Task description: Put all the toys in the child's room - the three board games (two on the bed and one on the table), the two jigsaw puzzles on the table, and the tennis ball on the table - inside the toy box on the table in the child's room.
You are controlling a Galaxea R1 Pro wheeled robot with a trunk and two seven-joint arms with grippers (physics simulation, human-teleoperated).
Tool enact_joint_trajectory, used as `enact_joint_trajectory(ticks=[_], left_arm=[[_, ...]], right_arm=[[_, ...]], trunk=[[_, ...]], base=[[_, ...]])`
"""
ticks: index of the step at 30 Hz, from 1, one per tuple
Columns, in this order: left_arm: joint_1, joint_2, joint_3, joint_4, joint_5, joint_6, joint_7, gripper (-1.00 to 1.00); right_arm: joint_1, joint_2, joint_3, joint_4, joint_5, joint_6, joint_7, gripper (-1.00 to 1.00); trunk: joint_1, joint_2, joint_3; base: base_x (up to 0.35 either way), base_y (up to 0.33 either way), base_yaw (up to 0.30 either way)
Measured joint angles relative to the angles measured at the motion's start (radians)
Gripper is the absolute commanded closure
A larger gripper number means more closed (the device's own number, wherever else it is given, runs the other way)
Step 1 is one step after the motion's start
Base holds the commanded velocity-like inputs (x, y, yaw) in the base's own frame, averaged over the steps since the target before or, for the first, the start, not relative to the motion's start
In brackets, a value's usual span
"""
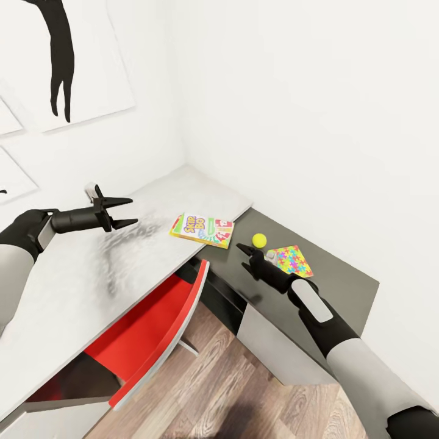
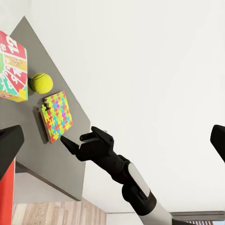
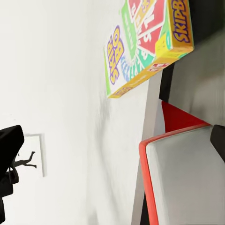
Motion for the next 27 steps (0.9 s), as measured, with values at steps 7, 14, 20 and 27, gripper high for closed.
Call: enact_joint_trajectory(ticks=[7,14,20,27], left_arm=[[0.004,-0.004,0.001,-0.001,0.000,0.000,0.000,-1.00],[0.007,-0.006,0.001,-0.002,0.000,0.000,0.000,-1.00],[0.007,-0.006,0.002,-0.002,0.000,0.000,0.000,-1.00],[0.007,-0.008,0.002,-0.002,0.000,0.000,0.000,-1.00]], right_arm=[[0.000,-0.007,0.008,0.012,0.081,-0.101,0.121,-1.00],[0.001,-0.010,0.003,0.027,0.208,-0.125,0.227,-1.00],[0.001,-0.011,-0.001,0.031,0.225,-0.127,0.243,-1.00],[0.001,-0.012,-0.005,0.101,0.228,-0.129,0.290,-1.00]], trunk=[[0.000,0.000,0.000],[0.000,0.000,0.000],[0.000,0.000,0.000],[0.000,0.000,0.000]], base=[[0.000,0.000,0.000],[0.000,0.000,0.000],[0.000,0.000,0.000],[0.000,0.000,0.000]])
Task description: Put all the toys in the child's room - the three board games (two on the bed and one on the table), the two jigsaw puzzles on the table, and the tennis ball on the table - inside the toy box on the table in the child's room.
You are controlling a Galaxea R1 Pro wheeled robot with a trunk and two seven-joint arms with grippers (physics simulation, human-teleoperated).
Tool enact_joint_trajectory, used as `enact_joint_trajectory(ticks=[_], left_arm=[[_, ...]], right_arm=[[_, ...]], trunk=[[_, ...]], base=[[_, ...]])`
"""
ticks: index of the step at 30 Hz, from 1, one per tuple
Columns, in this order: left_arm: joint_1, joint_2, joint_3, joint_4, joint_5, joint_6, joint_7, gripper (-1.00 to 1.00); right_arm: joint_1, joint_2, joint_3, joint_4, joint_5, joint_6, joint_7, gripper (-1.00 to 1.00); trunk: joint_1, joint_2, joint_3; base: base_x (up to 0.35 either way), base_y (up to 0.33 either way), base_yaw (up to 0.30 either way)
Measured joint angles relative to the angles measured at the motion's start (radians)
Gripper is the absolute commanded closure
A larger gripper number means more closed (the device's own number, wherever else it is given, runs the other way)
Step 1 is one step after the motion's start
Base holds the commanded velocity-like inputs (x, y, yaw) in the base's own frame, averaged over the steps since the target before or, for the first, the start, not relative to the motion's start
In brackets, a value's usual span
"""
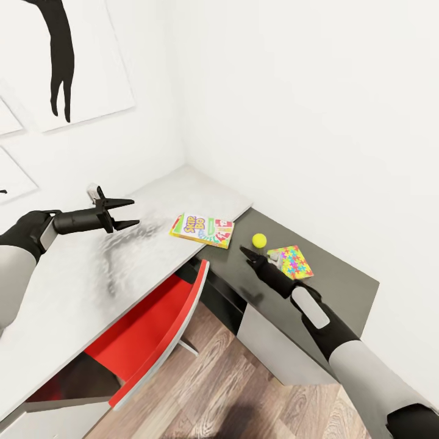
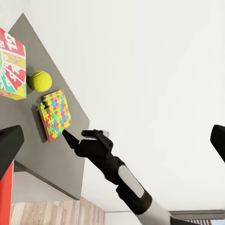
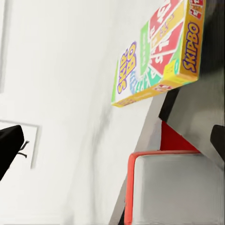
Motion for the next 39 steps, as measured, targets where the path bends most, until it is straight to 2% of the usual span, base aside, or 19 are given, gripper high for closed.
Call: enact_joint_trajectory(ticks=[5,11,15,21,39], left_arm=[[0.000,-0.001,0.000,0.000,0.000,0.000,0.000,-1.00],[0.001,-0.002,0.000,0.000,0.000,0.000,0.000,-1.00],[0.001,-0.003,0.000,0.000,0.000,0.000,0.000,-1.00],[0.001,-0.003,0.000,0.000,0.000,0.000,0.000,-1.00],[0.001,-0.006,0.000,0.000,0.000,0.000,0.000,-1.00]], right_arm=[[0.000,0.000,-0.004,0.079,0.001,-0.015,0.073,-1.00],[0.000,0.000,-0.024,0.194,0.002,-0.067,0.174,-1.00],[-0.001,0.000,-0.030,0.225,0.002,-0.078,0.220,-1.00],[-0.001,0.000,-0.033,0.238,0.003,-0.084,0.240,-1.00],[-0.001,0.002,-0.034,0.242,0.002,-0.088,0.242,-1.00]], trunk=[[0.000,0.000,0.000],[0.000,0.000,0.000],[0.000,0.000,0.000],[0.000,0.000,0.000],[0.000,0.000,0.000]], base=[[0.000,0.000,0.000],[0.000,0.000,0.000],[0.000,0.000,0.000],[0.000,0.000,0.000],[0.025,0.000,0.000]])
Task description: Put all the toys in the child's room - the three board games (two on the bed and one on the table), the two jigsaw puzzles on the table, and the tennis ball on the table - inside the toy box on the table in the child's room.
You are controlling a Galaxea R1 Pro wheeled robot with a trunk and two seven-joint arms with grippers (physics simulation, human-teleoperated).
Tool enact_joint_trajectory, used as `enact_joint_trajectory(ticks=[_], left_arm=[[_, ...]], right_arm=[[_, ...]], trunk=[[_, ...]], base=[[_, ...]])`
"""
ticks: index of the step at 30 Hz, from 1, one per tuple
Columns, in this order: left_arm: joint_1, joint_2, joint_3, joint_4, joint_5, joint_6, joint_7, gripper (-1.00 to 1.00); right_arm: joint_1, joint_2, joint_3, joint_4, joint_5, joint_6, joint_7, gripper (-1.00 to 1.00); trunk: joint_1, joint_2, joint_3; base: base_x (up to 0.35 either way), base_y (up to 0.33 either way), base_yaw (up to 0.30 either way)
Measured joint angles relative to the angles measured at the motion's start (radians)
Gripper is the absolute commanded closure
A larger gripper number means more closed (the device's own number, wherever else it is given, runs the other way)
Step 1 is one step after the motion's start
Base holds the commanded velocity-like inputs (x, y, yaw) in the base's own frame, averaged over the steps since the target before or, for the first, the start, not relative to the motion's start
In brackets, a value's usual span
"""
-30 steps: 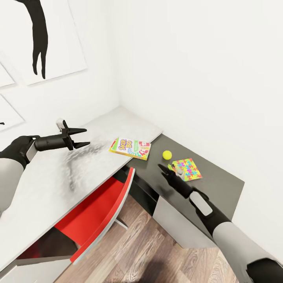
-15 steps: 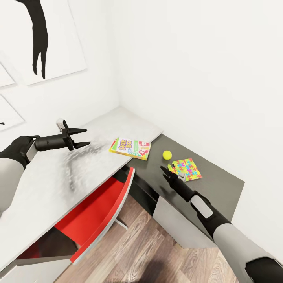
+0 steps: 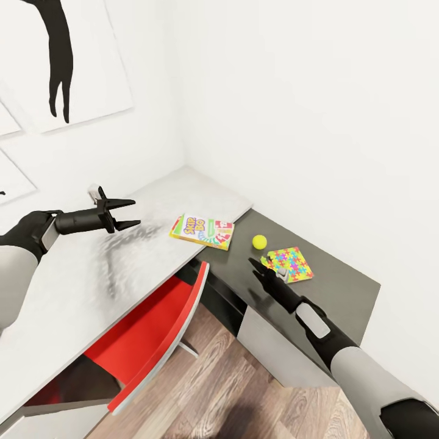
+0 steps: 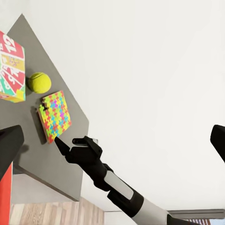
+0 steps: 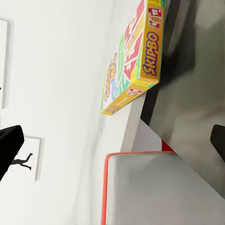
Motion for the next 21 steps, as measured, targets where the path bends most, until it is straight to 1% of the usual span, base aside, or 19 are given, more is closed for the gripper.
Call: enact_joint_trajectory(ticks=[15,21], left_arm=[[0.004,0.000,-0.001,0.000,0.000,0.000,0.000,-1.00],[0.005,0.000,-0.001,0.000,0.000,0.000,0.000,-1.00]], right_arm=[[0.000,0.001,0.000,0.002,0.000,0.000,-0.009,-1.00],[0.000,0.006,0.000,0.002,0.000,-0.001,-0.010,-1.00]], trunk=[[0.000,0.000,0.000],[0.000,0.000,0.000]], base=[[0.056,0.032,0.000],[0.049,0.080,0.000]])
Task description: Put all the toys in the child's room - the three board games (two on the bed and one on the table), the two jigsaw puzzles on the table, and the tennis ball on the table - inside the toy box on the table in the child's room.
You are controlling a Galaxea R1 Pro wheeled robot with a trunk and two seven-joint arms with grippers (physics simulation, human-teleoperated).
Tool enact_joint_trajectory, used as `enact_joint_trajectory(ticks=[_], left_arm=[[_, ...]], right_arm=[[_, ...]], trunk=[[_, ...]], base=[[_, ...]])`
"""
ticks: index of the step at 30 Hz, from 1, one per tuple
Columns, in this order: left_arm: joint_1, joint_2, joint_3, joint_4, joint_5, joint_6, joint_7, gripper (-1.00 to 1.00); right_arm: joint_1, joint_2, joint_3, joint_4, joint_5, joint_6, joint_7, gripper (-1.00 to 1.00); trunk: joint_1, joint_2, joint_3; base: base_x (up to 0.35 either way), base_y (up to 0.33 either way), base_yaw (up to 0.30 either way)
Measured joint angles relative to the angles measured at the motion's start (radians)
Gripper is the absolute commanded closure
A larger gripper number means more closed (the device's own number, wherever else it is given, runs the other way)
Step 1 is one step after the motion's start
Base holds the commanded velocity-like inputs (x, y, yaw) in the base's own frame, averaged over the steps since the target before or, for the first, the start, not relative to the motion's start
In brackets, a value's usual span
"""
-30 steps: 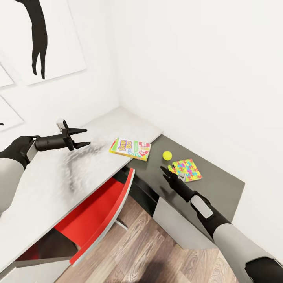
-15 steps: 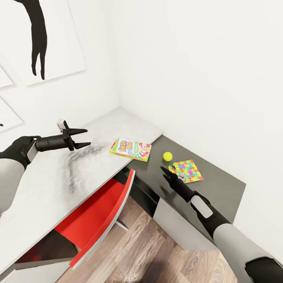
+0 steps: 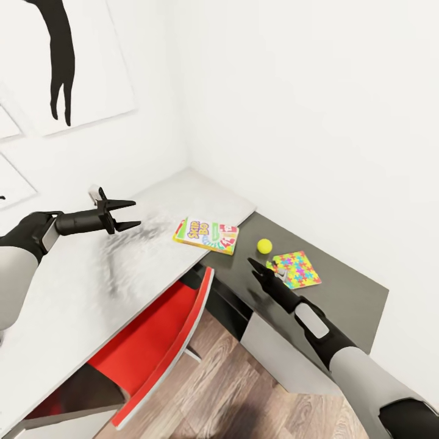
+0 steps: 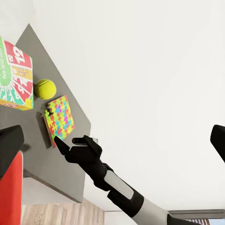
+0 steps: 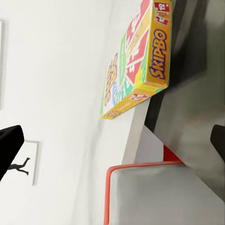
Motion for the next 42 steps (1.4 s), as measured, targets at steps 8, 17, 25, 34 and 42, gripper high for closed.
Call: enact_joint_trajectory(ticks=[8,17,25,34,42], left_arm=[[0.001,-0.001,0.001,0.000,0.000,0.000,0.000,-1.00],[0.002,-0.001,0.000,0.000,0.000,0.000,0.000,-1.00],[0.002,-0.007,0.000,0.000,0.000,0.000,0.000,-1.00],[0.002,-0.013,0.000,0.000,0.000,0.000,0.000,-1.00],[0.005,-0.024,0.000,0.000,0.000,0.000,0.000,-1.00]], right_arm=[[0.000,-0.001,0.000,0.000,0.000,0.000,-0.002,-1.00],[0.000,-0.002,0.000,0.000,0.001,0.003,-0.007,-1.00],[0.000,-0.007,0.001,0.002,0.002,0.010,-0.012,-1.00],[0.000,-0.008,0.001,0.000,-0.001,0.018,-0.054,-1.00],[0.000,-0.026,0.001,-0.022,0.000,0.045,-0.068,-1.00]], trunk=[[0.000,0.000,0.000],[0.000,0.000,0.000],[0.000,0.000,0.000],[0.000,0.000,0.000],[0.000,0.000,0.000]], base=[[0.011,0.017,0.000],[0.001,0.001,0.000],[0.000,0.000,0.000],[0.000,0.000,0.000],[0.000,0.000,0.000]])
